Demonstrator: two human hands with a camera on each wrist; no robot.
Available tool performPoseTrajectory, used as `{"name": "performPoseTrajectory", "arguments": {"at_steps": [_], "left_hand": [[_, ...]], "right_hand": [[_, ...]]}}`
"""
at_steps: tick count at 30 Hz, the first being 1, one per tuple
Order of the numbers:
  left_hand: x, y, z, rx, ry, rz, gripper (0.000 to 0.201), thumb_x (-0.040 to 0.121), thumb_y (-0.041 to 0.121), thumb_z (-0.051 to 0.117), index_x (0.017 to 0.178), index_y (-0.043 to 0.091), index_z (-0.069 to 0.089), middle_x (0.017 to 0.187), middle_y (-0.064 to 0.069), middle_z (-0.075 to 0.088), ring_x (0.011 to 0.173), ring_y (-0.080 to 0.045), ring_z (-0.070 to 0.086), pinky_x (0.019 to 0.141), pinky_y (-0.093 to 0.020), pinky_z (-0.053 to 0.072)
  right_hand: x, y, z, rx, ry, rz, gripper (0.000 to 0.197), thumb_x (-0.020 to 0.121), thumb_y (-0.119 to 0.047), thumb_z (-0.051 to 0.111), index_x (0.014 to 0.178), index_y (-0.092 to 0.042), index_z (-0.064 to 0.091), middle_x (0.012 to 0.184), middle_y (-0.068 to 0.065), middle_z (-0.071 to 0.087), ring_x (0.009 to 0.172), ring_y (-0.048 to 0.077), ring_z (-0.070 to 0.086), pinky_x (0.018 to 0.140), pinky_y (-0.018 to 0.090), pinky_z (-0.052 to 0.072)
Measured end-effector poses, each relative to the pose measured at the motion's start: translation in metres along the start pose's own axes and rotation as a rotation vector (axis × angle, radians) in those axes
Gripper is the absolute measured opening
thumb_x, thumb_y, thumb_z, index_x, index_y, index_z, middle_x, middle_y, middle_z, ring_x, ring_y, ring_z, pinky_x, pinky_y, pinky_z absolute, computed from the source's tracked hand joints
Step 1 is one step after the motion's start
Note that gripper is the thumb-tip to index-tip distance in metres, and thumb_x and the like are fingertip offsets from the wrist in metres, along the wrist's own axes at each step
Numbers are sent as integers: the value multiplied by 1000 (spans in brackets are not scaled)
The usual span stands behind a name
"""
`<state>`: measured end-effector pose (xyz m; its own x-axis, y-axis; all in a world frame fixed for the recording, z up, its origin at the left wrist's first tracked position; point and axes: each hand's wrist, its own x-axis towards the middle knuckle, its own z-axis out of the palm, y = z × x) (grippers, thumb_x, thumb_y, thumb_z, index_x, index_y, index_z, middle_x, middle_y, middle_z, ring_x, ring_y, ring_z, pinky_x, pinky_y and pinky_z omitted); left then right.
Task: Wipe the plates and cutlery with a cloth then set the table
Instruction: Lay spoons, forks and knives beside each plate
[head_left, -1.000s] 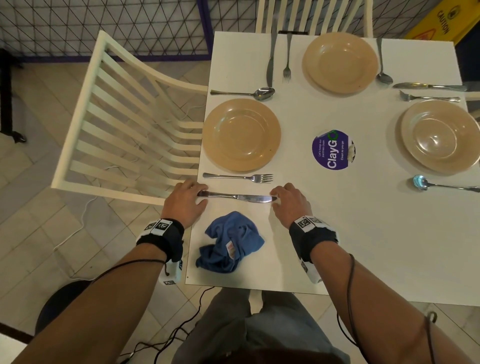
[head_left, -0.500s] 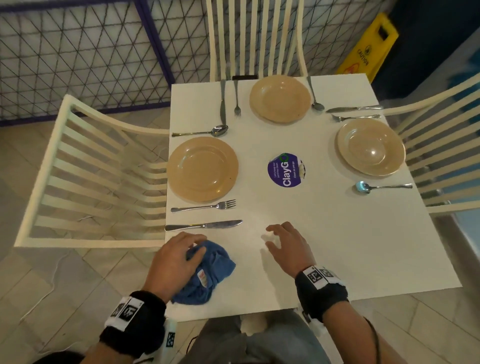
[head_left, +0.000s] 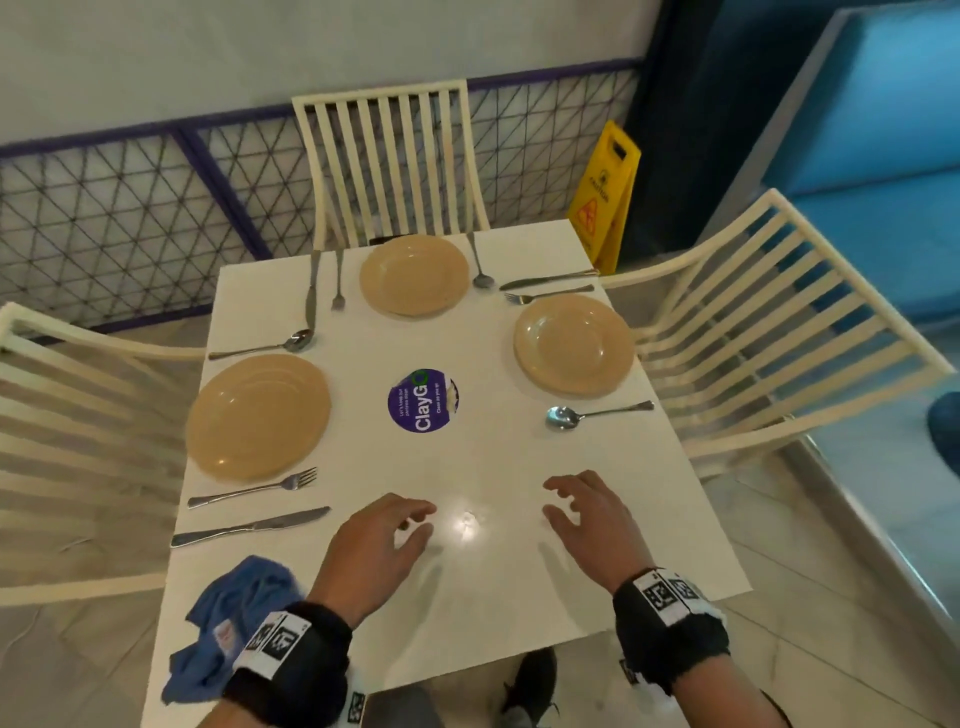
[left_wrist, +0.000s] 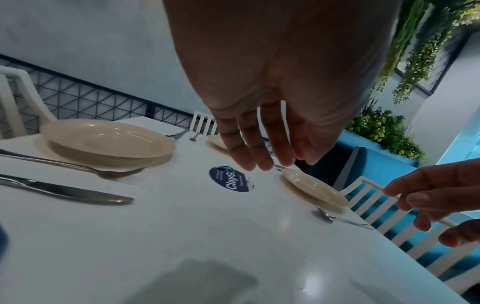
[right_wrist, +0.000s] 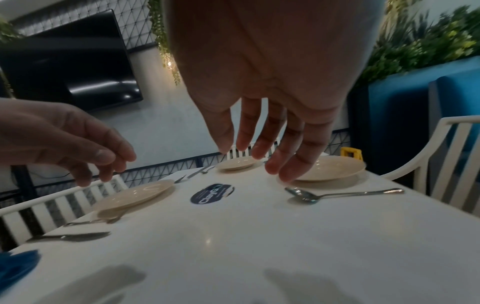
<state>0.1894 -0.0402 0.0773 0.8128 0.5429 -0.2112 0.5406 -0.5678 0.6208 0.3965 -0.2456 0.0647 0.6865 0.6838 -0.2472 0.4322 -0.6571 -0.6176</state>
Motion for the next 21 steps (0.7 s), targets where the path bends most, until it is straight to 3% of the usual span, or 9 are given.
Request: {"name": "performPoseTrajectory", "arguments": {"at_steps": [5,13,17,21], "left_hand": [[41,38,8,1,31,-3,19,95,35,63,113,39,68,102,24,64,90,2,60,82,-27,54],[165,85,-14,40,35,43,25,96,35,61,120,35,67,103,19,62,85,-2,60,76,-23,45],[241,110,-22,108,33,23,31,97,38,57,127,35,62,114,12,64,98,-12,62,82,-30,47],[310,128,-22,179,48,36,33,96,36,57,128,32,62,119,9,65,107,-17,61,89,-35,50]], "right_hand": [[40,22,-54,28,92,6,26,92,-31,66,118,-30,66,106,-12,57,87,10,61,82,32,53],[135,32,-111,54,219,35,23,93,-26,67,116,-23,69,102,-8,58,84,12,62,77,25,47],[196,38,-137,26,225,43,23,94,-24,64,117,-23,68,107,-2,61,84,12,59,77,26,43],[257,46,-154,-13,201,54,25,95,-26,62,119,-24,66,112,-1,63,90,16,62,83,33,51]]}}
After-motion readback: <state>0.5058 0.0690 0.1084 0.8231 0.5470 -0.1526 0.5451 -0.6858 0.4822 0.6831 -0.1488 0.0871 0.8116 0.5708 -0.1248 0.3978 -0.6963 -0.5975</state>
